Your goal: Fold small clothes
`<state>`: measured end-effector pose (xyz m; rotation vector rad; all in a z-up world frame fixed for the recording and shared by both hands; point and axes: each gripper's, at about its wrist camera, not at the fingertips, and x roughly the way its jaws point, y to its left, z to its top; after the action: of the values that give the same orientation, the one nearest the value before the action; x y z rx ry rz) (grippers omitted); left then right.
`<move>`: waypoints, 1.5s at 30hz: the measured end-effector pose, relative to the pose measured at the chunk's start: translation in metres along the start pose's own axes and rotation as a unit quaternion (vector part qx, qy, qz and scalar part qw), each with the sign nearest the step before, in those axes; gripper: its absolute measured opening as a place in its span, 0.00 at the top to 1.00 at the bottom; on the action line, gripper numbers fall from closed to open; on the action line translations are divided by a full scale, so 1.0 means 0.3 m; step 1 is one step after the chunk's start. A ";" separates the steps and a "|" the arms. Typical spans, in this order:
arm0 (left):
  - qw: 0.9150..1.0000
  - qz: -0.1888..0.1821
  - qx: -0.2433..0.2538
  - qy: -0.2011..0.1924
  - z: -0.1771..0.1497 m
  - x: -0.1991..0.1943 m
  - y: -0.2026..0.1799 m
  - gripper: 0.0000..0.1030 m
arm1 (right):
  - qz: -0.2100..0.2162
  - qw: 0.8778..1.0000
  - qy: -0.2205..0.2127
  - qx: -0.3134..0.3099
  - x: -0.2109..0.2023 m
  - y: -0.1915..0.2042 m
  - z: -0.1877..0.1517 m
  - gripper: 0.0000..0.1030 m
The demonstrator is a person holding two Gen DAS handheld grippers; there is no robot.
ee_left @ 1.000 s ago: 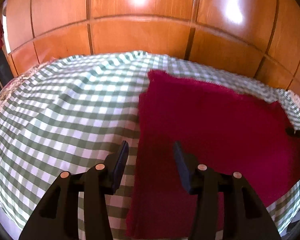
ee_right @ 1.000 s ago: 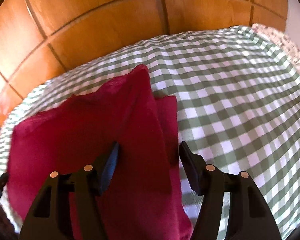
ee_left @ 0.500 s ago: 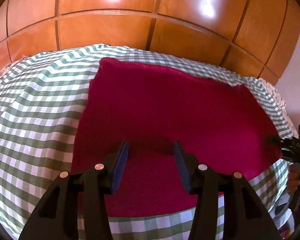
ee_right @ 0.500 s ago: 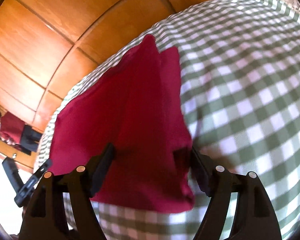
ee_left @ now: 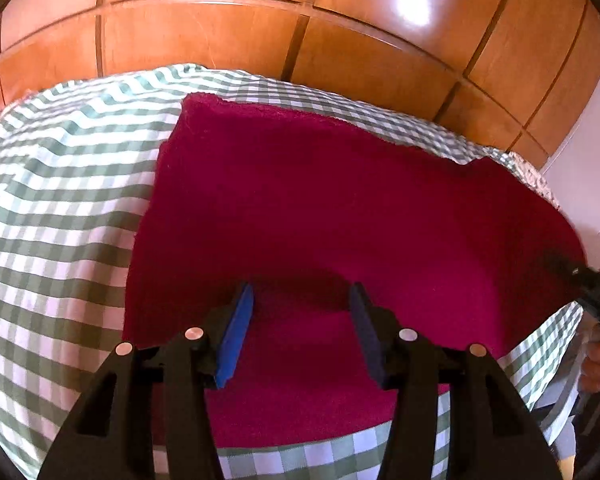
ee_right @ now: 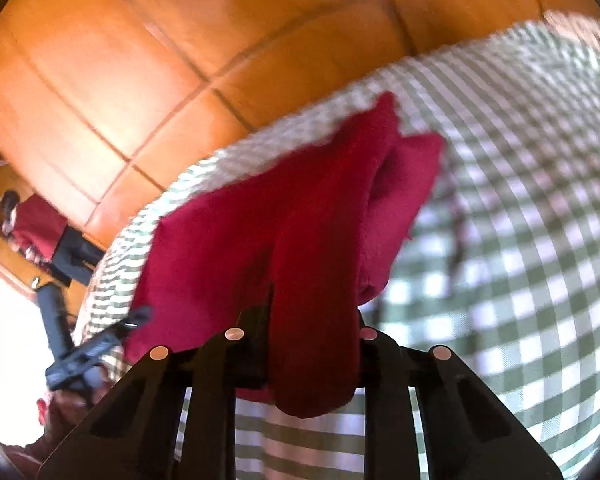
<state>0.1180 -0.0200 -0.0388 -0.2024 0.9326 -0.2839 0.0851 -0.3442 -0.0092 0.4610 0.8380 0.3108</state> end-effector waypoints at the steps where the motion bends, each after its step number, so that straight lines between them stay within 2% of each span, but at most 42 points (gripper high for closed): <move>1: 1.000 -0.009 -0.007 0.001 0.003 0.001 0.010 0.52 | 0.007 1.000 -0.005 -0.020 -0.004 0.055 0.019 0.81; 4: 0.996 -0.064 -0.056 0.005 0.018 -0.011 0.080 0.52 | 0.028 0.997 -0.011 -0.074 0.005 0.206 0.054 0.81; 6: 0.993 -0.085 -0.080 0.005 0.024 -0.027 0.127 0.53 | 0.043 0.993 -0.009 -0.105 0.028 0.302 0.065 0.81; 9: 0.989 -0.099 -0.106 -0.008 0.029 -0.069 0.196 0.53 | 0.063 0.987 0.005 -0.147 0.094 0.439 0.062 0.81; 13: 0.987 -0.093 -0.129 -0.027 0.032 -0.140 0.302 0.53 | 0.074 0.978 0.043 -0.190 0.240 0.586 0.011 0.82; 17: 0.981 -0.101 -0.160 -0.040 0.031 -0.200 0.409 0.53 | 0.067 0.965 0.085 -0.238 0.378 0.691 -0.083 0.82; 20: 0.975 -0.123 -0.183 -0.040 0.031 -0.214 0.453 0.52 | 0.036 0.950 0.106 -0.292 0.464 0.751 -0.176 0.82; 22: 0.972 -0.135 -0.190 -0.037 0.030 -0.212 0.459 0.45 | 0.018 0.943 0.105 -0.315 0.489 0.774 -0.212 0.81; 23: 0.969 -0.149 -0.195 -0.032 0.033 -0.207 0.460 0.43 | 0.013 0.940 0.100 -0.325 0.488 0.782 -0.227 0.78; 24: 0.967 -0.157 -0.198 -0.029 0.035 -0.202 0.456 0.39 | 0.020 0.939 0.095 -0.331 0.478 0.790 -0.235 0.70; 26: 0.963 -0.172 -0.206 -0.023 0.047 -0.189 0.442 0.36 | 0.051 0.937 0.094 -0.333 0.446 0.809 -0.240 0.64; 28: 0.958 -0.193 -0.213 -0.014 0.059 -0.177 0.422 0.34 | 0.082 0.934 0.097 -0.334 0.391 0.800 -0.241 0.42; 30: 0.954 -0.208 -0.217 -0.008 0.076 -0.159 0.407 0.31 | 0.095 0.937 0.087 -0.324 0.335 0.774 -0.243 0.40; 32: 0.957 -0.202 -0.210 -0.003 0.084 -0.156 0.387 0.30 | 0.093 0.945 0.082 -0.301 0.282 0.724 -0.241 0.40; 38: 0.960 -0.192 -0.199 0.029 0.106 -0.110 0.338 0.34 | 0.029 0.972 0.056 -0.226 0.151 0.499 -0.215 0.40; 41: 0.967 -0.169 -0.186 0.046 0.137 -0.078 0.310 0.60 | 0.007 0.979 0.048 -0.200 0.123 0.431 -0.209 0.41; 42: 0.971 -0.155 -0.178 0.050 0.146 -0.069 0.300 0.76 | 0.002 0.979 0.045 -0.197 0.120 0.423 -0.206 0.45; 45: 0.978 -0.130 -0.159 0.039 0.156 -0.083 0.283 0.81 | 0.001 0.979 0.036 -0.200 0.146 0.449 -0.187 0.56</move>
<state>0.1548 0.0706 -0.0176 -0.6149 1.0283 -0.3858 0.0586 -0.1944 -0.0015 0.0751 0.8197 0.4872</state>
